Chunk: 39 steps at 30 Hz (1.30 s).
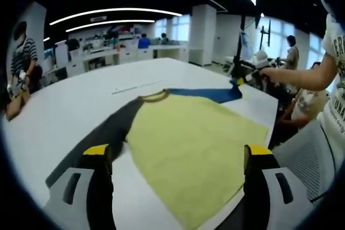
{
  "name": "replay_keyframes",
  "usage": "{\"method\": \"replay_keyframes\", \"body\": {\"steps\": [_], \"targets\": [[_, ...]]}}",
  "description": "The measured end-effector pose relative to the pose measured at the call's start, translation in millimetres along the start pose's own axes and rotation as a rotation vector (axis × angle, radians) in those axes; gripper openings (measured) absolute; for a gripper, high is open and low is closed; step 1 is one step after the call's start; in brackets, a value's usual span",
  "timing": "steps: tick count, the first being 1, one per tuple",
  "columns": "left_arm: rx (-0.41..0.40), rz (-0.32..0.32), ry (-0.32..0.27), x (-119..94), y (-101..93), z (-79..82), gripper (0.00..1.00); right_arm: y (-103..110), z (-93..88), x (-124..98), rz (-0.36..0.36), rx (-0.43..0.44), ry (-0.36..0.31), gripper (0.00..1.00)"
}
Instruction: Fold the garment on the visible template until the final outline fits inside the template.
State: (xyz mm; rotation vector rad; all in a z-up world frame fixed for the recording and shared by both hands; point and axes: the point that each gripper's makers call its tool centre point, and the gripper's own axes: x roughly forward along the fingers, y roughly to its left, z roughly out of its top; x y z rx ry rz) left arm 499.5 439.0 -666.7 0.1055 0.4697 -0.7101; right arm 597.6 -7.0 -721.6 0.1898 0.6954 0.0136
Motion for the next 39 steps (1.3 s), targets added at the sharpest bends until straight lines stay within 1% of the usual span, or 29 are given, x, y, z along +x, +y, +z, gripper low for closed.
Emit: {"method": "replay_keyframes", "body": {"steps": [2, 3, 8, 11, 16, 18, 24, 29, 33, 39], "targets": [[-0.002, -0.001, -0.002, -0.1, -0.1, 0.3, 0.99, 5.6, 1.0, 4.4, 0.013, 0.004, 0.002, 0.00], [-0.001, -0.001, -0.001, -0.1, -0.2, 0.1, 0.99, 13.0, 0.7, 2.8, 0.020, 0.002, 0.000, 0.00], [0.004, 0.000, 0.005, 0.0, 0.0, -1.1, 0.99, 35.4, 0.6, 1.3, 0.050, -0.002, -0.001, 0.00], [0.008, 0.008, 0.010, -0.3, 1.7, -1.9, 0.99, 38.8, 3.4, 8.8, 0.071, 0.003, 0.004, 0.00], [0.005, 0.012, 0.011, -0.5, 3.0, -3.2, 0.99, 63.6, 2.5, 9.2, 0.104, 0.000, 0.009, 0.00], [0.011, 0.010, 0.011, -0.2, 2.3, -3.3, 0.99, 66.9, 5.5, 18.3, 0.122, 0.003, 0.012, 0.00], [0.029, 0.008, 0.021, 0.8, 1.5, -4.9, 0.99, 92.4, 5.4, 18.3, 0.153, -0.033, 0.015, 0.00], [0.033, 0.011, 0.024, 0.8, 3.0, -5.6, 0.99, 109.5, 6.4, 19.0, 0.184, -0.061, 0.016, 0.00], [0.031, 0.012, 0.022, 0.6, 3.3, -5.8, 0.99, 119.4, 6.3, 21.3, 0.195, -0.079, 0.017, 0.00], [0.021, 0.013, 0.021, 1.8, 4.0, -7.0, 0.99, 138.0, 3.2, 26.8, 0.225, -0.071, 0.029, 0.00]]}}
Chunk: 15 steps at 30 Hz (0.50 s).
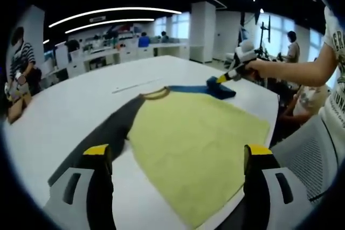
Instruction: Fold the garment on the visible template until the final outline fits inside the template.
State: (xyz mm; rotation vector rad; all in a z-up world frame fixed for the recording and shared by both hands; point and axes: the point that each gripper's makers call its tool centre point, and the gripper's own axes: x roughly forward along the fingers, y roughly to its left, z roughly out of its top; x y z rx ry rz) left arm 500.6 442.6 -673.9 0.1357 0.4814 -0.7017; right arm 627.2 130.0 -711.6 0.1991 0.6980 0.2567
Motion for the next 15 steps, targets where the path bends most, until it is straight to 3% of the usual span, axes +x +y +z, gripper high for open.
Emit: {"method": "replay_keyframes", "body": {"steps": [15], "targets": [[-0.022, 0.010, -0.003, -1.4, 3.9, -4.4, 0.99, 29.9, 5.5, 20.0, 0.060, -0.014, 0.011, 0.00]]}}
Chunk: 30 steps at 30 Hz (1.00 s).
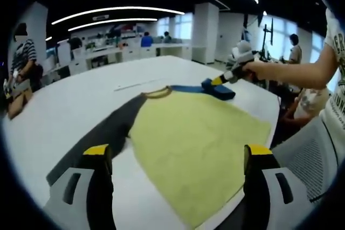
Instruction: Fold the garment on the visible template until the final outline fits inside the template.
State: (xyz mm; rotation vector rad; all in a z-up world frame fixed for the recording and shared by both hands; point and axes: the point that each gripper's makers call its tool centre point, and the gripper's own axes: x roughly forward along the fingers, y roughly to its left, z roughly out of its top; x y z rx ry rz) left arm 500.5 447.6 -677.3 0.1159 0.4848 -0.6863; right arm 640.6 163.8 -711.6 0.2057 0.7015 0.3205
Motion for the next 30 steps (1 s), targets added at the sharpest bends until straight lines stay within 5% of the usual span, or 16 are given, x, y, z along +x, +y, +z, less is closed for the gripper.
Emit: {"method": "replay_keyframes", "body": {"steps": [16, 30], "targets": [[-0.011, 0.018, -0.003, -2.3, 6.0, -1.2, 0.99, 18.8, 29.2, 53.3, 0.067, -0.019, 0.008, 0.00], [-0.005, 0.006, -0.005, -3.1, 1.9, -1.3, 0.99, 70.5, 18.6, 77.5, 0.135, -0.121, 0.064, 0.00]]}}
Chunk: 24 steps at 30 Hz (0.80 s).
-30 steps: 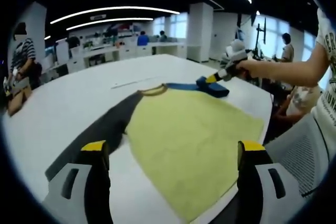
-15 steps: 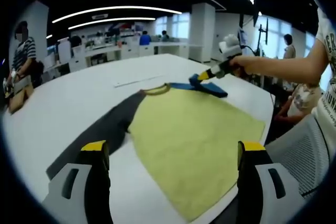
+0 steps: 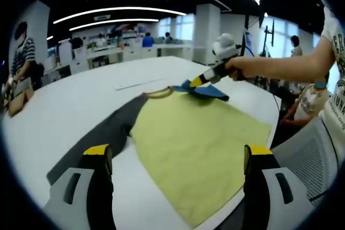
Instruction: Fold the garment on the visible template until the final outline fits inside the template.
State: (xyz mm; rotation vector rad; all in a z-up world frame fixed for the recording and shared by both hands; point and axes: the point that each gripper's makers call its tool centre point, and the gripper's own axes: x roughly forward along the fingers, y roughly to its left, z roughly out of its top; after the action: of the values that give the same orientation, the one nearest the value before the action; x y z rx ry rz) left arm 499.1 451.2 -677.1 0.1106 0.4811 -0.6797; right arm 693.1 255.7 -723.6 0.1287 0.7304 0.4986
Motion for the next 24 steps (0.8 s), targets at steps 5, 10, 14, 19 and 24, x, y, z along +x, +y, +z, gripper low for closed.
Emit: {"method": "replay_keyframes", "body": {"steps": [5, 10, 14, 19, 24], "targets": [[0.000, 0.000, 0.004, -1.9, 0.4, -1.9, 0.99, 16.9, 2.1, 4.7, 0.029, -0.038, 0.010, 0.00], [-0.004, 0.010, -0.003, -4.4, 3.3, -2.5, 0.99, 37.4, 4.0, 6.0, 0.068, -0.076, 0.015, 0.00], [-0.008, 0.015, -0.003, -5.0, 4.2, -3.3, 0.99, 50.7, 4.7, 10.0, 0.092, -0.102, 0.022, 0.00], [-0.008, 0.015, 0.002, -5.7, 3.9, -5.4, 0.99, 64.2, 5.3, 15.5, 0.115, -0.111, 0.029, 0.00], [-0.013, 0.021, 0.003, -7.1, 5.0, -6.4, 0.99, 79.2, 5.6, 18.5, 0.144, -0.130, 0.035, 0.00]]}}
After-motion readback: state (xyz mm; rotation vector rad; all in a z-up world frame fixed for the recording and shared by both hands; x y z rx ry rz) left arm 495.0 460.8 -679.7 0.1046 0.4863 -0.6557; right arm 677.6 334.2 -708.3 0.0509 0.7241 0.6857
